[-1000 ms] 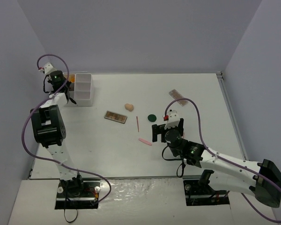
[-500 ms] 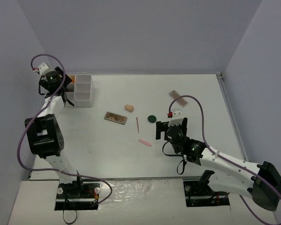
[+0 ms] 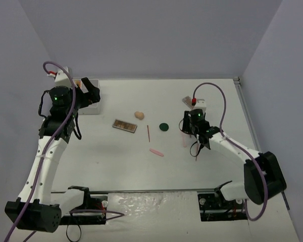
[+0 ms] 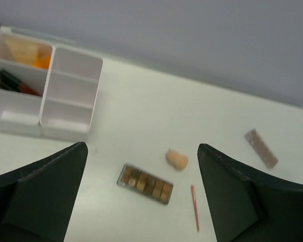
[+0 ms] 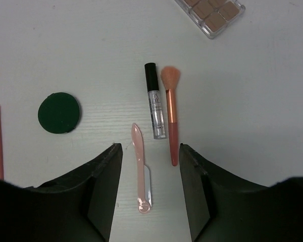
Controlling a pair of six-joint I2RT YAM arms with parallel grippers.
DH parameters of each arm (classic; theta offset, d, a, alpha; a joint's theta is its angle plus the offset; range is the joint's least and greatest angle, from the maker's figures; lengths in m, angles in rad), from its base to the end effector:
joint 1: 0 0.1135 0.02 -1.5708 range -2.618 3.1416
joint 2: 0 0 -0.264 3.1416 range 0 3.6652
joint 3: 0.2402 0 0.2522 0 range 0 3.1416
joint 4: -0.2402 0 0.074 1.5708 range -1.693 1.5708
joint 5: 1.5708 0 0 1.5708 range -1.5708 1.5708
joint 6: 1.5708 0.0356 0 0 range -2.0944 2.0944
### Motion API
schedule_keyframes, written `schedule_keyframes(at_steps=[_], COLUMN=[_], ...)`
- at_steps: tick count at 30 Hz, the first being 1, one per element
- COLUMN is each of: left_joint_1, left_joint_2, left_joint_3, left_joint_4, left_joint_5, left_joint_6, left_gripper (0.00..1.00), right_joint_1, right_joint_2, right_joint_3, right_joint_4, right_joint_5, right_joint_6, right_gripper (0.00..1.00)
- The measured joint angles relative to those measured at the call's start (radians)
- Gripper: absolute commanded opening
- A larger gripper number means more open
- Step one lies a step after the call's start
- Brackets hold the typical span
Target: Organize the makeup
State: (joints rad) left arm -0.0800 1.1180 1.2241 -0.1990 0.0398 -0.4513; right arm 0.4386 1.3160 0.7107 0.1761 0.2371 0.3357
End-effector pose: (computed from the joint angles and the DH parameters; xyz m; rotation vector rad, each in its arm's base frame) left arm 0.2499 -0.0215 0.4263 -0.2804 1.6584 -0.4346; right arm 0.2641 0.1146 0.2337 0.0497 1.9962 0.2631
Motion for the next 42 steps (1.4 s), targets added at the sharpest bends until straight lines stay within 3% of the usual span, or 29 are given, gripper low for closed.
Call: schedule_keyframes(at_steps=[3,11,25,30,32,42], left_joint_1=[-0.004,0.002,0.0,0.0,0.0,-0.006], left_joint_2=[-0.062,-0.205,-0.207,-0.2,-0.196,-0.193], left_joint_3=[-0.082,-0.367,-0.377,-0.377,-0.377,-0.377], left_joint_4=[-0.125,-0.251,-0.261,-0.261,-0.261,-0.209], left_joint_5=[0.069,0.187,0.233,0.234,0.237,0.331], left_joint_6=[0.04,0.093,0.107,0.107,0.106,0.042], left_gripper=[0.97,0.97,0.97,0.97,0.97,0.97], right_joint_1=[-0.006,-0.025,-0.032,-0.032,-0.032,0.039], right_joint_2=[0.092,0.262,0.413,0.421,0.427,0.377], right_joint_3=[0.047,0.119,0.146,0.147,0.151,0.15], right_joint_4=[-0.002,0.0,0.04,0.062,0.072,0.124], right_joint_5=[-0.02,-0.042,-0.059,-0.068,-0.069,-0.085], right_joint_6=[-0.016,-0.038,-0.048,-0.047,-0.048,-0.062], right_gripper=[0.4,0.31,0.19,0.09,0.0,0.0])
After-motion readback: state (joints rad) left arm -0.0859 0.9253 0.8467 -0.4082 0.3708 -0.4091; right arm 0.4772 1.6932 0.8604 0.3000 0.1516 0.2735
